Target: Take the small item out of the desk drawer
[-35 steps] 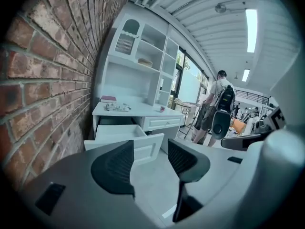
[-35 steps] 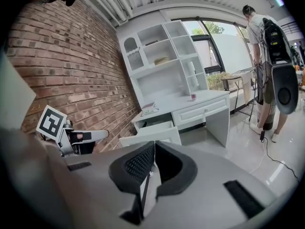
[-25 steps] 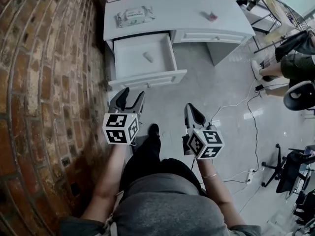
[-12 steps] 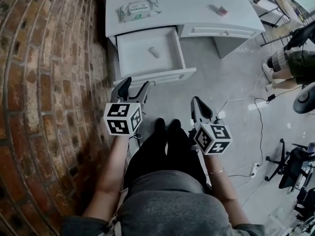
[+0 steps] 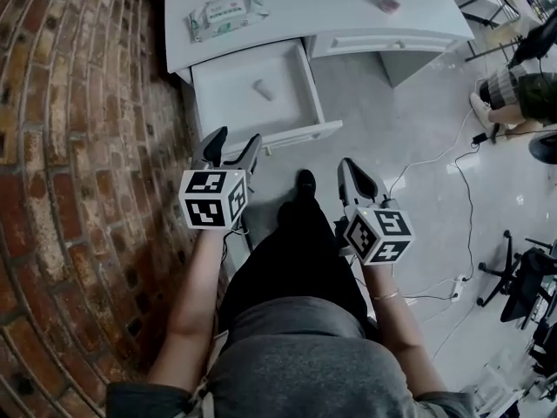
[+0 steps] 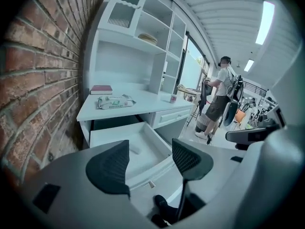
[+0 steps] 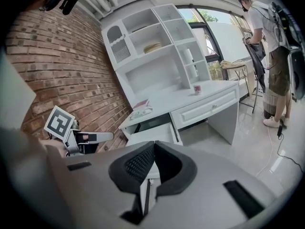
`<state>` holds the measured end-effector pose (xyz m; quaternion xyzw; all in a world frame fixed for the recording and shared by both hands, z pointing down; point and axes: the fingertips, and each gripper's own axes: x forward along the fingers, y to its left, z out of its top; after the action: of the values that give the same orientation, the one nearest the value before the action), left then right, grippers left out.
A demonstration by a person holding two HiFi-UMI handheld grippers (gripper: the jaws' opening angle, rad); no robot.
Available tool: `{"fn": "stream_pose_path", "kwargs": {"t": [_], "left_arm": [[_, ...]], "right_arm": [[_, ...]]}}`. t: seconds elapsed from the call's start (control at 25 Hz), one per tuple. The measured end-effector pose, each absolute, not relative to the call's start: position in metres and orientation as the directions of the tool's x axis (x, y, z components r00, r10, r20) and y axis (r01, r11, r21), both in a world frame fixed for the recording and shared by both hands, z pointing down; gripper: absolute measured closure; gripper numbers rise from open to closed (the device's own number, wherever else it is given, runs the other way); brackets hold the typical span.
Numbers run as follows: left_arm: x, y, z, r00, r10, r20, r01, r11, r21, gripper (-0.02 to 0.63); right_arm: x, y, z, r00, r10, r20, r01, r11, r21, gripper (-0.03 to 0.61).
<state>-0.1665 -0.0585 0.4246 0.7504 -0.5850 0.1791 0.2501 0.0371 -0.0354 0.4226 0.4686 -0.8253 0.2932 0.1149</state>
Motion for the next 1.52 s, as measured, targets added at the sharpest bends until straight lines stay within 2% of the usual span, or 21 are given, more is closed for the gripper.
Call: {"fn": "stream_pose_path", "kwargs": {"t": [0.68,1.52], "left_arm": [[-0.157,-0.154,0.492,0.267,-0.628,0.731,-0.953,-0.284,0.104,0.334],[-0.146,-0.220,0.586,0.252,-0.462,0.850,-0.904,-0.426,0.037,0.331]], "right_arm": [[0.038,-0.110,0.456,-0.553,-0.652,0.519,-0.828,0.357,-0.433,0.571],[0.052,-0.132,0.485,-0.533,-0.626,0.570,-0.836,0.284,-0.469,0.571]]}}
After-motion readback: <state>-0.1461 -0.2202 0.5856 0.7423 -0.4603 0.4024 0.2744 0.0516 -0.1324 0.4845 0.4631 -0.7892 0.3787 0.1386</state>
